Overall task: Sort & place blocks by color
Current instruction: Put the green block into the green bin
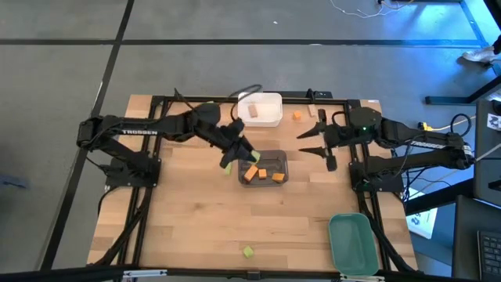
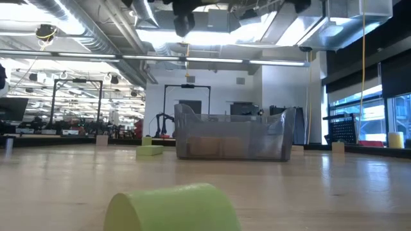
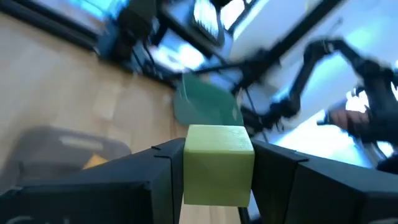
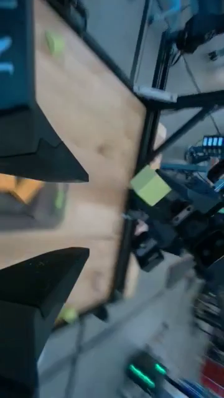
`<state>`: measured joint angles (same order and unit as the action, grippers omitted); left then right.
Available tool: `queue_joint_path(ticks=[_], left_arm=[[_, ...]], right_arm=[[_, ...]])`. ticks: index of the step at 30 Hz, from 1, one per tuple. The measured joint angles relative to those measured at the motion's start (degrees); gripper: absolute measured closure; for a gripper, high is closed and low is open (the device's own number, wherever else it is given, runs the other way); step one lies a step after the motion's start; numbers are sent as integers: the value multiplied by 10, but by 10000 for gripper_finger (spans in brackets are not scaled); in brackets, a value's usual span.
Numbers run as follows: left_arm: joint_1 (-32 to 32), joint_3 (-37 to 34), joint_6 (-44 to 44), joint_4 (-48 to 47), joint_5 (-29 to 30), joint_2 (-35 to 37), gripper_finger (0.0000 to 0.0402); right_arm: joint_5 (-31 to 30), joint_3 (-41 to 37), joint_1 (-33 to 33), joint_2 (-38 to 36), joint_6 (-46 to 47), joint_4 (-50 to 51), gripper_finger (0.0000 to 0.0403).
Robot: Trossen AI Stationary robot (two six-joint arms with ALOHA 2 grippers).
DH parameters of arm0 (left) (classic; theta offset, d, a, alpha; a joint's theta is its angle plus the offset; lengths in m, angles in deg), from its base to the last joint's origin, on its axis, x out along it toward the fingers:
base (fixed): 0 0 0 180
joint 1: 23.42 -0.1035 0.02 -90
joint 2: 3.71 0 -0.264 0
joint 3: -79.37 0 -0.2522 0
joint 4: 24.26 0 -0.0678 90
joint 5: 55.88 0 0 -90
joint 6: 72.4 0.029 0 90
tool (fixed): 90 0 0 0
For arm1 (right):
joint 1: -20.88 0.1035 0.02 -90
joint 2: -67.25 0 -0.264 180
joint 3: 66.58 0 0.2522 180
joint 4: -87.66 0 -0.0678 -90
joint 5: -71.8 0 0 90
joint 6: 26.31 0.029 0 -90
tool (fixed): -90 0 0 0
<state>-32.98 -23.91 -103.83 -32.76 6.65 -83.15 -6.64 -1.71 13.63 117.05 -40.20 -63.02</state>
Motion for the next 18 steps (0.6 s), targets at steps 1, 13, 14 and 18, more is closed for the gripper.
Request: queue_joint_path(ticks=[1,13,14,18], left_arm=[[-2,0,-8,12,16,0,289],[-3,0,-45,110,139,0,289],[-3,0,-45,110,145,0,289],[-3,0,-42,109,154,0,289]], right_arm=[[-7,0,0,8,-16,-16,222],[-74,0,0,124,-164,-186,222],[-74,0,0,132,-167,-193,222],[-74,0,0,149,-180,-216,222]])
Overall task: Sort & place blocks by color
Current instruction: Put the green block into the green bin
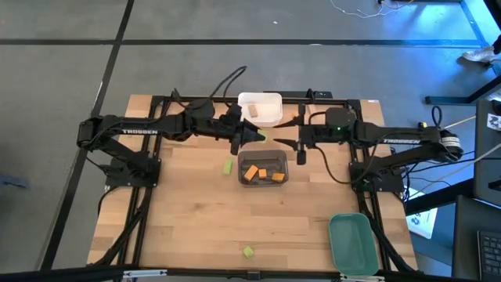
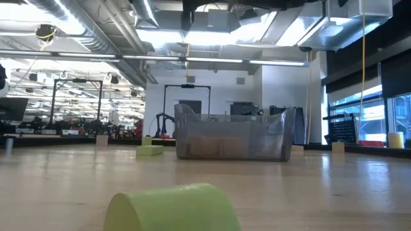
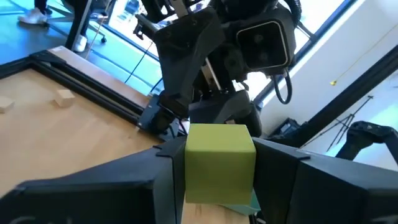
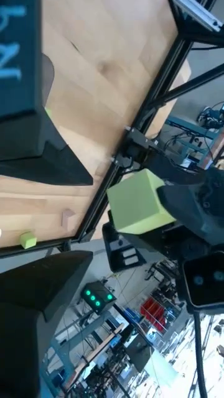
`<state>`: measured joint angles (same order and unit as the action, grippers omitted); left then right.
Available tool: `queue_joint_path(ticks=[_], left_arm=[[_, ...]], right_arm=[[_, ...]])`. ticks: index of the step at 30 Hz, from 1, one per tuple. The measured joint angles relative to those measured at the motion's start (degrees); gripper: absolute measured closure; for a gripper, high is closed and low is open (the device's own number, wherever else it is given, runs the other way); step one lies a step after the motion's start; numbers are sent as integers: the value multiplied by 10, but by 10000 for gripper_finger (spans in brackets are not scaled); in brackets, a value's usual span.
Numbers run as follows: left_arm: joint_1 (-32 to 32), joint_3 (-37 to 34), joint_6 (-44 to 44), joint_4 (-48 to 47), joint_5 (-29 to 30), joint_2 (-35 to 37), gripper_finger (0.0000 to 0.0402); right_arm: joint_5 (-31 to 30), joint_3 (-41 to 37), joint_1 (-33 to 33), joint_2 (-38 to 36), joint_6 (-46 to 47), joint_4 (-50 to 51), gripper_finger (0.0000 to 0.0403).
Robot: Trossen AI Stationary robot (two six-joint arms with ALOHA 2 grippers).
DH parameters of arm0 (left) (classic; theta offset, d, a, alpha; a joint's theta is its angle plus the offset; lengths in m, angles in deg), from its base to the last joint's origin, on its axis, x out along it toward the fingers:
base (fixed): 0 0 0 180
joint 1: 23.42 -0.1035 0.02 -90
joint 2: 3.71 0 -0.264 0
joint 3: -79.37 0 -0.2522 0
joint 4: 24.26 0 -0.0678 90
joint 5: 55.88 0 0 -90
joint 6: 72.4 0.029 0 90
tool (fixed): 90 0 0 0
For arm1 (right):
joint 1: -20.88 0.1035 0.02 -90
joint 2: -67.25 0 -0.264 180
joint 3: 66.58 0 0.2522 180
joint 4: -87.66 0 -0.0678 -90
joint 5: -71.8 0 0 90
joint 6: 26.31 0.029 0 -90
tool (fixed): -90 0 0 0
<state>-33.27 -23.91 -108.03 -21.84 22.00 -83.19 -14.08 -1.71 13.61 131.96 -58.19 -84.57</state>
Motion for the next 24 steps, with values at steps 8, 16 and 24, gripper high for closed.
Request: queue_joint_path(ticks=[8,16,24], left_arm=[[0,0,1,-2,0,0,289],[0,0,2,-2,10,0,289],[0,0,1,-3,26,0,289]], right_arm=[[0,0,0,15,3,-3,222],[0,0,0,16,14,-21,197],[29,0,17,16,-18,-38,173]])
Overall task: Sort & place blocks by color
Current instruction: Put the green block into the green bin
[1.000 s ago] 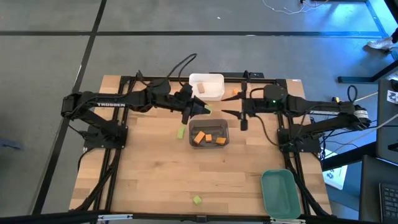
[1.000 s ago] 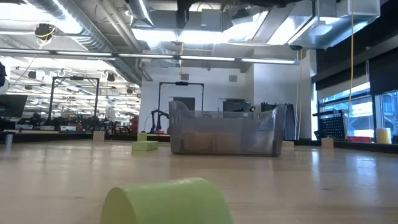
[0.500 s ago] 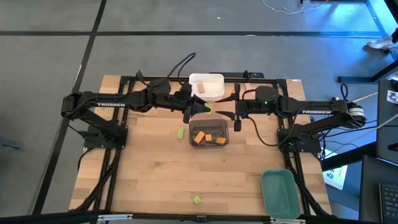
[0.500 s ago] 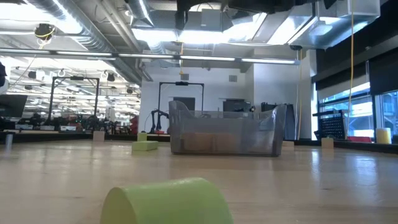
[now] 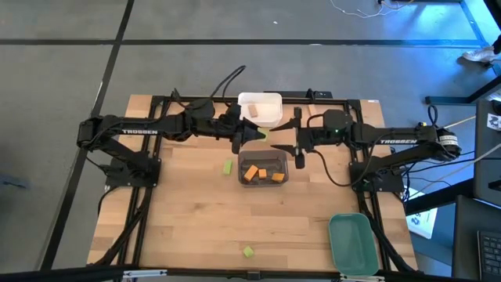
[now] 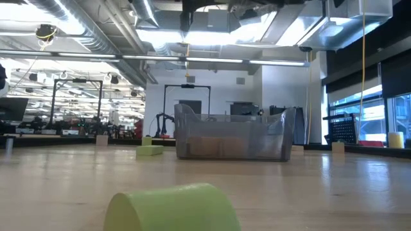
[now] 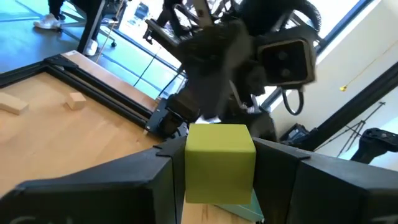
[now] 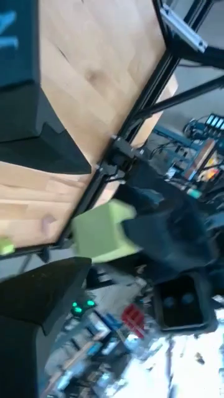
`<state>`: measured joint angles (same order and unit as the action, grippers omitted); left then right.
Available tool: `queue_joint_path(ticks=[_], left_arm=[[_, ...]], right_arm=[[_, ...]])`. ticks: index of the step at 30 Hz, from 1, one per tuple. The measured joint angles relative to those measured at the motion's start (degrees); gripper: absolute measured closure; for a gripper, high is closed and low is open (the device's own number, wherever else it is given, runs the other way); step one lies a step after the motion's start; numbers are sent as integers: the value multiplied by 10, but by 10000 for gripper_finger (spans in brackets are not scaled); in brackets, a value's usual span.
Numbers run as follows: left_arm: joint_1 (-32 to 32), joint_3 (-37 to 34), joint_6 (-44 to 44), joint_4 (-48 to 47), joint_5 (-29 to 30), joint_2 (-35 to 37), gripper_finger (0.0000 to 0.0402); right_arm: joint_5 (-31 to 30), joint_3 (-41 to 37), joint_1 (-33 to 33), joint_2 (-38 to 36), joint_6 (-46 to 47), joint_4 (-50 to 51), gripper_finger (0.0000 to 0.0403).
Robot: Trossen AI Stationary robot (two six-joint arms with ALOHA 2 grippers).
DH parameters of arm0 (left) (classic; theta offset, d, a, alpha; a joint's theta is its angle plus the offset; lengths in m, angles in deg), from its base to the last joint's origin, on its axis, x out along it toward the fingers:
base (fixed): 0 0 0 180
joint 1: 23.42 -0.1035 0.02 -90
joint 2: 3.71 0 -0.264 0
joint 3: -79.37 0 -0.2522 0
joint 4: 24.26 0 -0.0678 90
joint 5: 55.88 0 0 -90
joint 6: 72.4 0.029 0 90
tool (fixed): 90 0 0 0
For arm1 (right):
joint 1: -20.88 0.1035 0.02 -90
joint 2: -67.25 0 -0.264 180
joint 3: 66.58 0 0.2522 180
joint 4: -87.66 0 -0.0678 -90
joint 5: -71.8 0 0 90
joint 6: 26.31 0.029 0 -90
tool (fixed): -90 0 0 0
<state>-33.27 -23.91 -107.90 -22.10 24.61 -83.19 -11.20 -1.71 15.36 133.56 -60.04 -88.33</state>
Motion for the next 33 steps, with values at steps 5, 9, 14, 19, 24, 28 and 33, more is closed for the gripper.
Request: queue_joint_path(ticks=[5,9,14,19,24,28,33], left_arm=[[0,0,-1,0,13,0,289],[0,0,-8,3,15,1,289],[1,0,-17,5,17,3,289],[4,0,-19,10,24,3,289],[5,0,-20,10,25,2,289],[5,0,-30,9,24,2,289],[12,0,-33,9,30,1,289]], right_arm=[[2,0,9,4,-28,-30,178],[1,0,9,20,-28,-49,179],[-3,0,9,34,-28,-83,179],[-27,0,9,36,-30,-93,179],[-28,0,9,36,-30,-93,179],[-29,0,9,37,-29,-93,179],[-28,0,9,37,-28,-93,179]])
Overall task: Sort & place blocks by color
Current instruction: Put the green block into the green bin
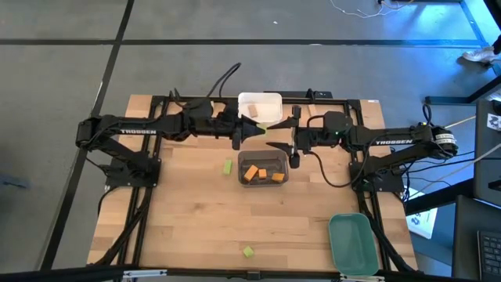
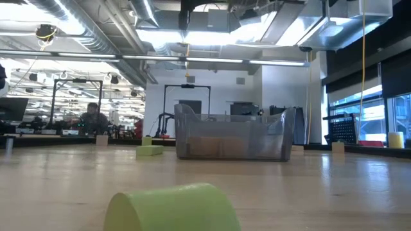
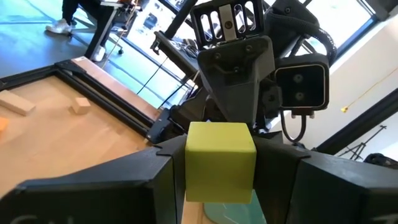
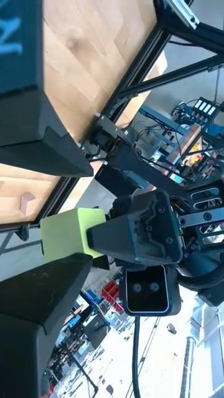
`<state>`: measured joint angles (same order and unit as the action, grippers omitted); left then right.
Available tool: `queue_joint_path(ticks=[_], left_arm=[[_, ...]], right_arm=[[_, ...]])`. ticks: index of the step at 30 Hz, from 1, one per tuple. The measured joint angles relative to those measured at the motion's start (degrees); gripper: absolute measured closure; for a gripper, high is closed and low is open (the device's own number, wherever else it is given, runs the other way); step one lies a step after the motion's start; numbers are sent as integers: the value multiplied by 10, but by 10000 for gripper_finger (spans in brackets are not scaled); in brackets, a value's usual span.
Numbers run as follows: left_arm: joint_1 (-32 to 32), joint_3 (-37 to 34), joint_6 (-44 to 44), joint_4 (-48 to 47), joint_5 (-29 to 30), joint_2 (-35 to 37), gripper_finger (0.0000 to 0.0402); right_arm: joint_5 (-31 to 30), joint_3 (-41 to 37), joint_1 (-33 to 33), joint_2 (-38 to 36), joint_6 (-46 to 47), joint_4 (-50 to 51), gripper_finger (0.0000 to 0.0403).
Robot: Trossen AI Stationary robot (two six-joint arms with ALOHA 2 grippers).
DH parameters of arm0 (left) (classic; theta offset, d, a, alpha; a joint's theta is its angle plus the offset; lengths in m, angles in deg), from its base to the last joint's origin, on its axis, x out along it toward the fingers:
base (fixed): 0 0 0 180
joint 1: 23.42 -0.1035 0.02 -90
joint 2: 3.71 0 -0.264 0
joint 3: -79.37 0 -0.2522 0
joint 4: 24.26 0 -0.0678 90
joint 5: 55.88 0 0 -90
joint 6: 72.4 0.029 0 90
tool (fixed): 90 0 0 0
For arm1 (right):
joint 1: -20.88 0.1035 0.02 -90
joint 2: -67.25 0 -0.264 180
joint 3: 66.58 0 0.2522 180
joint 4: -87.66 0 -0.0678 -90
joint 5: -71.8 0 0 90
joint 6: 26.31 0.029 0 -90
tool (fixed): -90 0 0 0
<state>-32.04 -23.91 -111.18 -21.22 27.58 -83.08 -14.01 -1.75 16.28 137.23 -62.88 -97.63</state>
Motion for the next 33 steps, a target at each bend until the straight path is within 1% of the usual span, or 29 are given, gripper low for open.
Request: queue_joint_path(ticks=[6,7,8,11,13,22,29,33], left_arm=[[14,1,-1,2,7,-4,289],[17,1,-1,-3,14,-5,289],[20,0,-1,-7,8,-5,289],[28,1,-1,4,27,-3,289],[32,1,-1,4,28,-3,289],[33,1,-1,8,43,-2,289],[32,1,-1,8,49,-2,289],[32,1,-1,8,49,-2,289]], right_arm=[[0,2,0,3,1,-8,179],[3,1,0,5,2,-1,179],[0,-2,0,6,0,6,179],[-1,0,0,2,1,-3,179],[-1,0,0,3,2,-1,179],[-2,0,0,3,2,-5,179],[30,0,0,23,3,-41,180],[34,0,0,34,3,-60,195]])
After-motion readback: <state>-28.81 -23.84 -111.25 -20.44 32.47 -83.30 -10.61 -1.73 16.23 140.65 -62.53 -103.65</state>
